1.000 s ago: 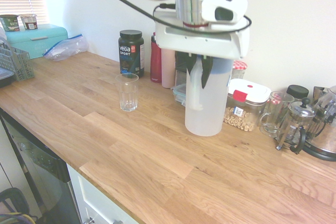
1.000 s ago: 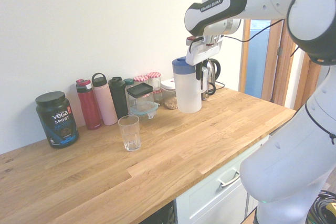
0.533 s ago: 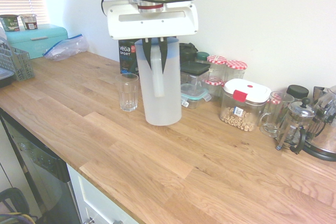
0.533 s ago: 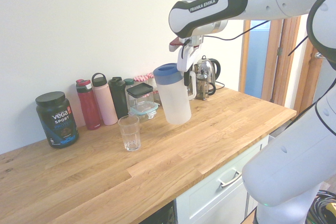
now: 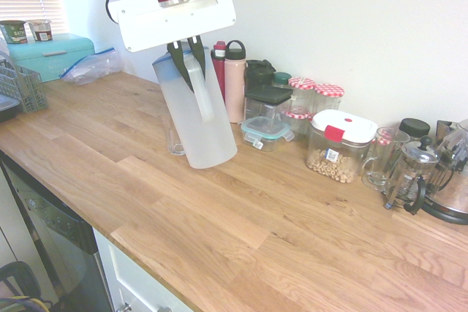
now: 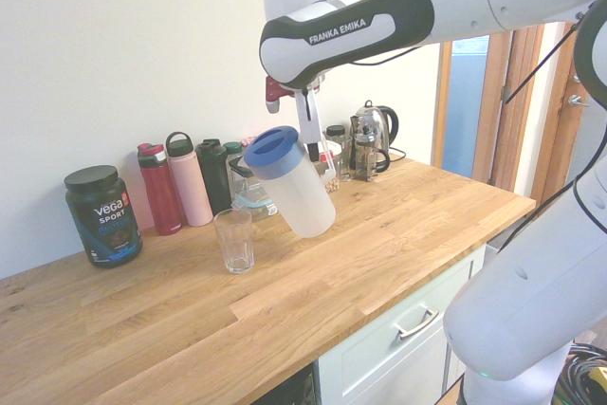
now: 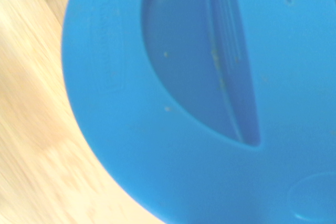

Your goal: Pour me some water

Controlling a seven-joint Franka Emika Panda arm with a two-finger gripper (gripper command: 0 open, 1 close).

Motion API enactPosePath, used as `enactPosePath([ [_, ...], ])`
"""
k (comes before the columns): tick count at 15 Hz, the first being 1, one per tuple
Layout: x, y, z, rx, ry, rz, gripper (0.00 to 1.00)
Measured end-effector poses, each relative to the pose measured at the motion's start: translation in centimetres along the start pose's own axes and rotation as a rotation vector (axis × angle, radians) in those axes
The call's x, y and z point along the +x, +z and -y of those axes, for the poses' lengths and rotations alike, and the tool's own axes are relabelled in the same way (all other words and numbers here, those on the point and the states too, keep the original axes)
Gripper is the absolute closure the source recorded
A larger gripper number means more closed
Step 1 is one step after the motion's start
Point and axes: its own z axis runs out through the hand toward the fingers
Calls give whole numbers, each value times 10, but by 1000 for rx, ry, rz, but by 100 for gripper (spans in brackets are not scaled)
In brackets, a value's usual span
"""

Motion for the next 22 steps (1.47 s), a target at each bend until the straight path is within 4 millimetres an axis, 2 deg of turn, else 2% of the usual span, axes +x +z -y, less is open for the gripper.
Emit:
enactPosePath([
  [4, 33, -1, 30, -143, -82, 48, 100],
  [7, 61, 17, 53, -237, -115, 92, 100],
  [10, 77, 36, 68, -296, -144, 129, 100],
  [12, 79, 42, 74, -338, -162, 146, 100],
  [15, 79, 40, 79, -393, -176, 152, 100],
  [22, 80, 49, 84, -434, -198, 176, 100],
])
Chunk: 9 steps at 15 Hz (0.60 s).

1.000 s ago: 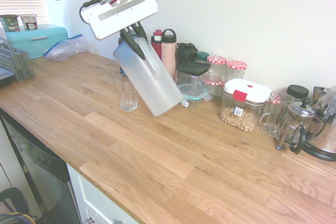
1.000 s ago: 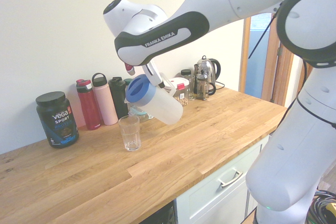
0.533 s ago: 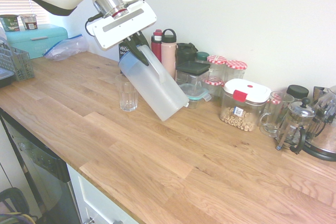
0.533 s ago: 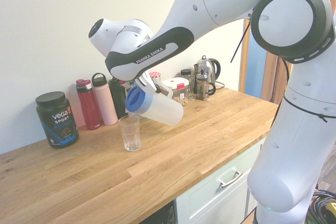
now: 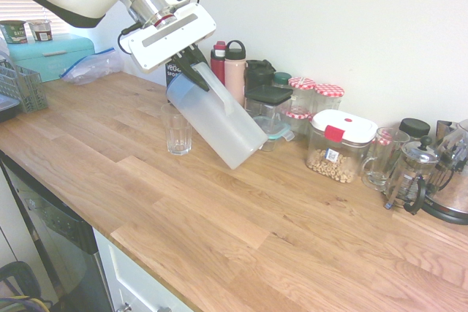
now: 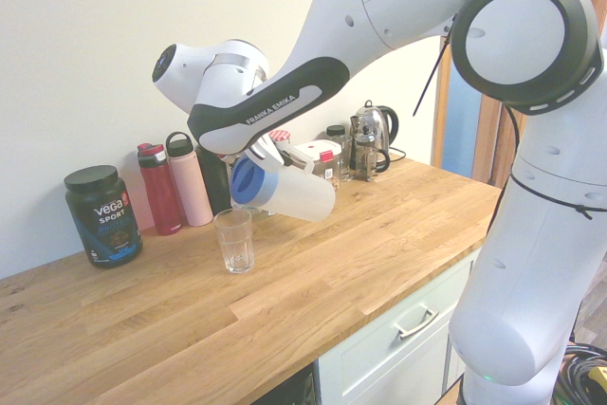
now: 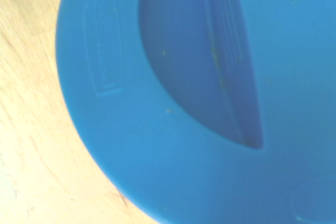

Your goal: Pour me some water

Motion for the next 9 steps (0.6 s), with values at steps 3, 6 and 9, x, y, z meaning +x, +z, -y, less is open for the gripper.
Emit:
enactPosePath([
  [3, 2, 2, 4, -11, -9, 4, 100],
  [6, 1, -2, 6, -17, -12, 6, 100],
  [9, -3, -1, -3, 0, 13, 5, 100],
])
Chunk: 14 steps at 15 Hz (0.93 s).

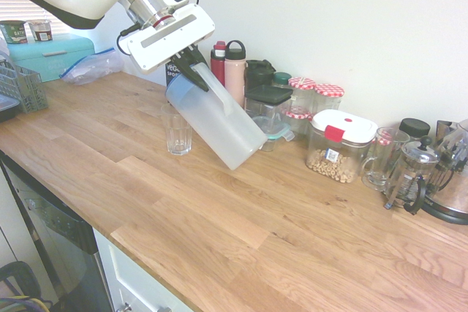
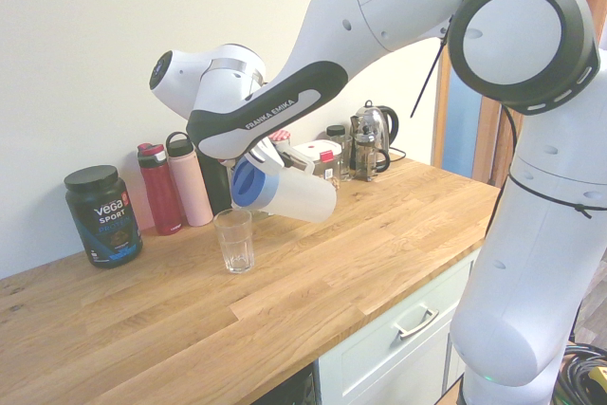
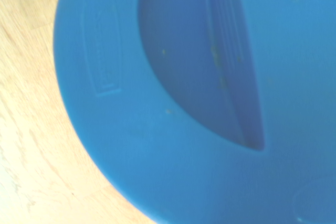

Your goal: Pour me some water

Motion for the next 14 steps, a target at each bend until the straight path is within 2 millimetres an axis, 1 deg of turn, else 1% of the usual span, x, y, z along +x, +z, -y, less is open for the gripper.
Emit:
enactPosePath([
  [2, -8, 2, -18, 62, 50, -12, 100],
  [3, -15, 3, -33, 116, 82, -22, 100],
  [5, -37, 9, -70, 228, 170, -39, 100],
  [6, -48, 17, -91, 284, 217, -42, 100],
  [7, -58, 30, -110, 335, 267, -44, 100],
  [8, -67, 48, -129, 384, 322, -40, 100],
  [10, -84, 88, -159, 477, 439, -15, 100],
  [12, -98, 127, -179, 554, 545, 24, 100],
  [14, -111, 164, -192, 627, 647, 71, 100],
])
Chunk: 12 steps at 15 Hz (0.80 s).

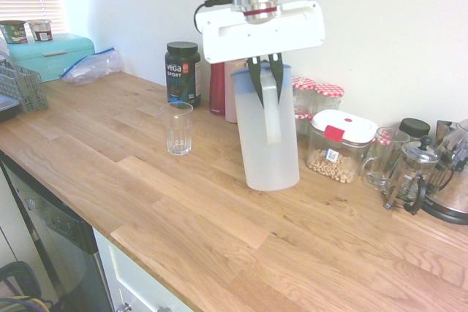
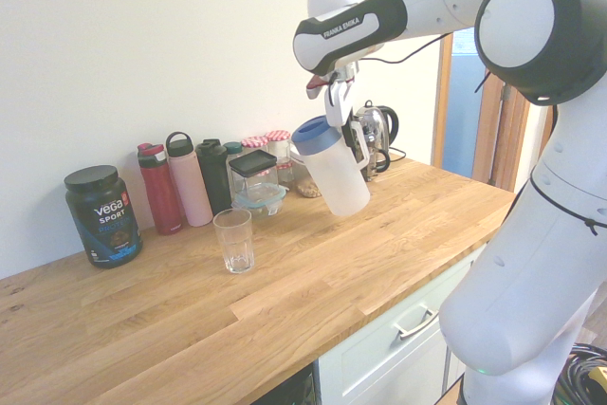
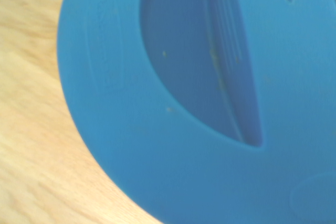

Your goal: Pour me some water

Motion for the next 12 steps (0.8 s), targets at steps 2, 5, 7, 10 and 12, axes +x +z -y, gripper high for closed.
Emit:
enactPosePath([
  [2, 2, 14, -23, 54, 112, 20, 100],
  [5, 4, 16, -32, 126, 275, 19, 100],
  [7, 8, 14, -29, 161, 380, -6, 100],
  [10, 10, 24, -26, 173, 538, -49, 100],
  [12, 4, 37, -22, 149, 574, -38, 100],
])
